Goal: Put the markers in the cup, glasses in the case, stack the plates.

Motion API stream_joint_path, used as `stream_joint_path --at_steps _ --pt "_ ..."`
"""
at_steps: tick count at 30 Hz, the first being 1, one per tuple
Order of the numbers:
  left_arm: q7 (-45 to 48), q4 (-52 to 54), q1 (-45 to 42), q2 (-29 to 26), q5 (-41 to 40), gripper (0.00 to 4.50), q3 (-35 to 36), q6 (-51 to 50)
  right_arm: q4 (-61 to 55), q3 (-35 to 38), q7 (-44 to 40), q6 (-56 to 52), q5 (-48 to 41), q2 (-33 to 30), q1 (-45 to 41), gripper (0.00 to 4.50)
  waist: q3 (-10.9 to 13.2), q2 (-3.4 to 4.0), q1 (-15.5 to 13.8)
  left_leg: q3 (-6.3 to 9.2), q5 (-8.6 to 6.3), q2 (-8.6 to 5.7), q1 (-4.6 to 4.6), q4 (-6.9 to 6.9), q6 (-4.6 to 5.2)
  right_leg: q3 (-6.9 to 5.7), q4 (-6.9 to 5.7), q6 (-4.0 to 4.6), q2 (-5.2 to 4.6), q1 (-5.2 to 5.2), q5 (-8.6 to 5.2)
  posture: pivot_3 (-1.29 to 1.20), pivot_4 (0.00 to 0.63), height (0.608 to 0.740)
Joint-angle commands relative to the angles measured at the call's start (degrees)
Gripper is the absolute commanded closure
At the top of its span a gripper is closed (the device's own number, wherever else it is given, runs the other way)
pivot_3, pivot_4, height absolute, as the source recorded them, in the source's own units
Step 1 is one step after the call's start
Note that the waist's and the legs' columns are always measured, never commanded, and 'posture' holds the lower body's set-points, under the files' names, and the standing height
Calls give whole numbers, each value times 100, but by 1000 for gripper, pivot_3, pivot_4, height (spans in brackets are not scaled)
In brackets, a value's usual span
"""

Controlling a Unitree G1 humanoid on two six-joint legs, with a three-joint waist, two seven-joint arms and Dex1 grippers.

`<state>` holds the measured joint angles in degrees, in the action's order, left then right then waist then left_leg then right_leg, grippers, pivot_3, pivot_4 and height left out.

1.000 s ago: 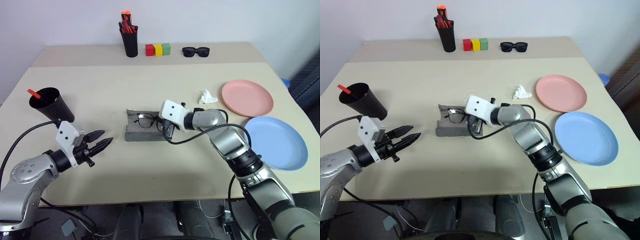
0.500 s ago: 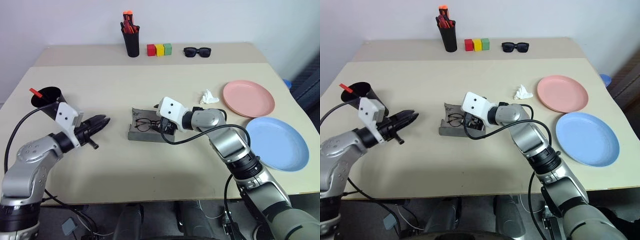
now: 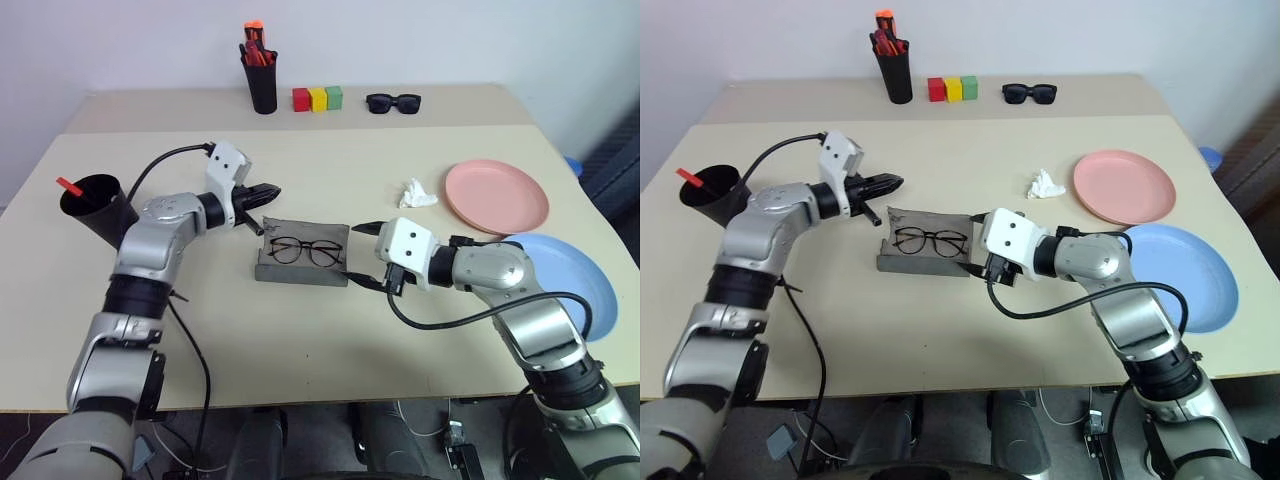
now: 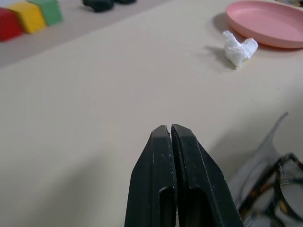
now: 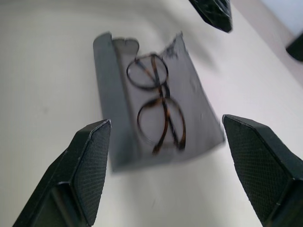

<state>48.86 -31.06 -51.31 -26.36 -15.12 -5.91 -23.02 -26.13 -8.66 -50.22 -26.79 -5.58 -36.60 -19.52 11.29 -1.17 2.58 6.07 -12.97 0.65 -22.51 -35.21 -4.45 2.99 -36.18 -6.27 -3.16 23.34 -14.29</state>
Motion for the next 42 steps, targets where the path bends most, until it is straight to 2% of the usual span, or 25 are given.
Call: stream_joint_path --at_steps 1,6,11,15,26,30,35,42 --pt "555 -821 -531 78 343 4454 -227 396 -532 464 16 -25 -273 -203 357 693 0 0 9 -1 0 0 -1 1 0 1 0 0 0 0 0 0 150 740" --pt "1523 -1914 -1116 241 704 4454 -563 650 -1091 816 170 -317 -591 -319 958 693 1 1 3 3 0 1 -1 1 0 1 -1 -4 4 1 -3 0 150 740" --pt "2166 -2149 -1034 164 999 4454 -723 1099 -1173 807 395 -378 -579 -286 988 693 1 1 -8 2 0 1 0 0 0 3 -2 -3 4 0 -3 0 150 740" --pt "2661 -1767 -798 15 950 4454 -651 1065 -1156 772 479 -372 -585 -293 971 693 1 1 -3 3 0 1 0 1 0 3 -2 -3 4 0 -3 0 150 740" --pt "2801 1455 1123 -751 636 4454 -536 270 -478 689 585 -189 -384 -354 575 693 0 2 -13 6 0 5 3 0 0 3 -6 -2 3 -3 -3 0 150 740" --pt "2530 2153 1589 -852 463 4454 -322 260 36 731 733 -424 -176 -517 303 693 0 3 -30 4 0 5 3 -1 0 4 -5 -1 2 -6 -4 0 150 740" --pt "1657 2959 2043 -532 -322 4454 626 -99 1546 628 1507 -454 798 -855 -276 693 1 4 -31 1 0 4 1 -6 0 5 -3 1 -1 -3 -3 0 150 740" --pt "963 4458 2874 -534 -895 4454 938 -761 4209 155 2329 454 1718 -676 -1304 693 3 9 18 -7 0 4 9 3 0 8 -5 1 -2 -1 -2 0 150 740"
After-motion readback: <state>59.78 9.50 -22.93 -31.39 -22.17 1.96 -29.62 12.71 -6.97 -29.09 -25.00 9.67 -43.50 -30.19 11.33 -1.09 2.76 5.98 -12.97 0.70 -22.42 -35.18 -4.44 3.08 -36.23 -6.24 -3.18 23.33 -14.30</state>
